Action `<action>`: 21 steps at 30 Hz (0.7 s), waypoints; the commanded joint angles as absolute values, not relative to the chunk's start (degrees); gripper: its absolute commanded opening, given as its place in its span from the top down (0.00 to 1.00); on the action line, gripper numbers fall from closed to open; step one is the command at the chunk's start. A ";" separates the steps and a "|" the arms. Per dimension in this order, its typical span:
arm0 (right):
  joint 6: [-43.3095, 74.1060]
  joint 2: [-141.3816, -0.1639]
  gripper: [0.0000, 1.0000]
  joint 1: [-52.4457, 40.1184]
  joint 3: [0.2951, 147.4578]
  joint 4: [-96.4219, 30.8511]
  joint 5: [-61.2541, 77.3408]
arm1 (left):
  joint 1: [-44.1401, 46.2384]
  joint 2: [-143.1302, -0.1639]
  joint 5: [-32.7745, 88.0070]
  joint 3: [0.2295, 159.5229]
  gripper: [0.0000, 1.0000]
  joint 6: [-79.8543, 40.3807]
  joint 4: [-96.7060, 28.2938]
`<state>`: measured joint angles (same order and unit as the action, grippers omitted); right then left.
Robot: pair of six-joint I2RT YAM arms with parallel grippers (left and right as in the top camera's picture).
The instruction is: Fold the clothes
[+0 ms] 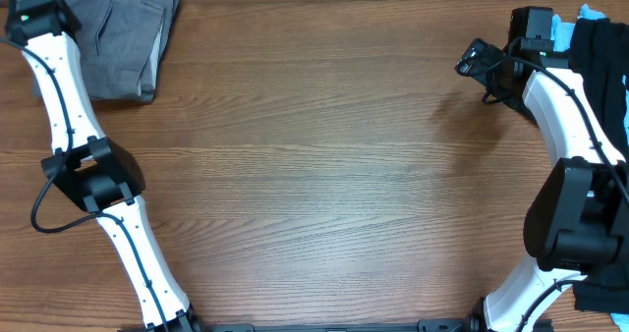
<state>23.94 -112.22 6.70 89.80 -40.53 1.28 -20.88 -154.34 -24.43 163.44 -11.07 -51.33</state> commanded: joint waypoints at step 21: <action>24.05 -110.69 0.00 6.46 90.98 -40.36 1.39 | -20.84 -157.23 -10.46 147.04 0.90 -11.81 -18.17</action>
<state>23.94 -112.22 6.70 89.80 -40.58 1.28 -20.34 -155.00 -11.97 148.38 -11.88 -20.23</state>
